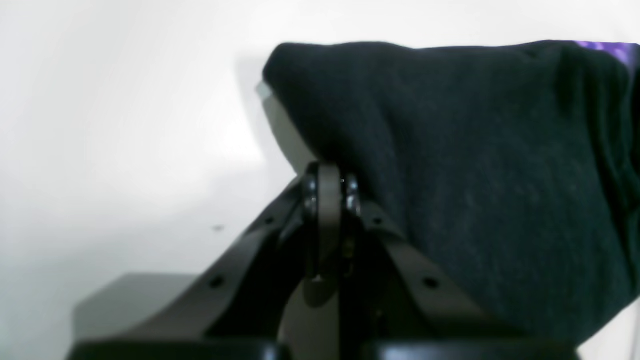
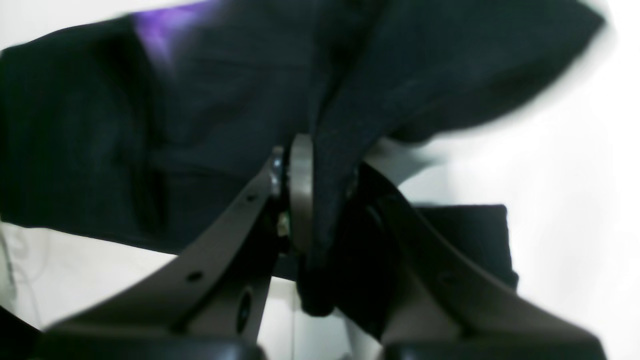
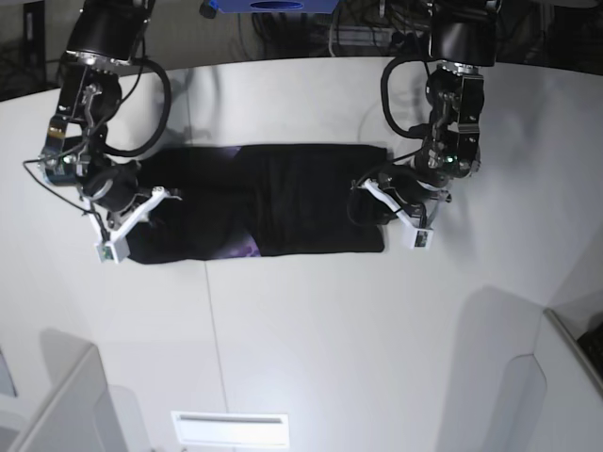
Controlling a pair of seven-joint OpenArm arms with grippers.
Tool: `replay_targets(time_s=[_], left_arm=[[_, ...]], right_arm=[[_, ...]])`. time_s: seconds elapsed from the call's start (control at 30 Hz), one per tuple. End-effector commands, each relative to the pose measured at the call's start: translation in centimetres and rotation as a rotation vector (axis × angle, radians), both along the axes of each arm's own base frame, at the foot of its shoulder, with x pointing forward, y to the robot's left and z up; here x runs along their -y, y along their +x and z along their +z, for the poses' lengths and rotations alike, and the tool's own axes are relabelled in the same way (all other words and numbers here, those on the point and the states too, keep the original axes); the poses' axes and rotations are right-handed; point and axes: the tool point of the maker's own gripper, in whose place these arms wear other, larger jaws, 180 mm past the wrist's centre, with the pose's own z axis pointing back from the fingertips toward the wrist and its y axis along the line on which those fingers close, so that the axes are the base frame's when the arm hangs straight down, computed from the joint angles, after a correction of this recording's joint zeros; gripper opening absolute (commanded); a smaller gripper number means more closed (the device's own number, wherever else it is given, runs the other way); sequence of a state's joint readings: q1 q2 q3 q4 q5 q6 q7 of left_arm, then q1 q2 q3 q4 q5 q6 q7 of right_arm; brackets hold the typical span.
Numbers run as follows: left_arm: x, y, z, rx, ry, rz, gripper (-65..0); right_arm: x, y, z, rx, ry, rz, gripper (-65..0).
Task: Fold the T-shirt properly
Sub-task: 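Lift the strip end with the right gripper and fold it toward the left gripper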
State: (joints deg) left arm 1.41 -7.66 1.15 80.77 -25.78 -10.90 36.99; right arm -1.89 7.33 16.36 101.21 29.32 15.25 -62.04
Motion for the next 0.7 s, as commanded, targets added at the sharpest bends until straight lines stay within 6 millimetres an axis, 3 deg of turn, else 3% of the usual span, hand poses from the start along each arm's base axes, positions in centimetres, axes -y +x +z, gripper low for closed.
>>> replay_targets(time_s=[0.0,0.2,0.67], left_arm=[[-0.1,-0.8,-0.7,-0.053,0.028,-0.021,-65.0],[-0.1,0.2,-0.1,-0.034,0.029,-0.021,-65.0],[-0.3,-0.4,-0.6,-0.051,0.032,-0.021,-65.0]], right_arm=[[-0.3,1.1,1.8,0.06,0.005,-0.006,-65.0],[-3.8,1.3,3.2,0.084,0.024,0.038,-65.0],[-10.6,0.4,5.1,0.132,0.12,0.152,-65.0]])
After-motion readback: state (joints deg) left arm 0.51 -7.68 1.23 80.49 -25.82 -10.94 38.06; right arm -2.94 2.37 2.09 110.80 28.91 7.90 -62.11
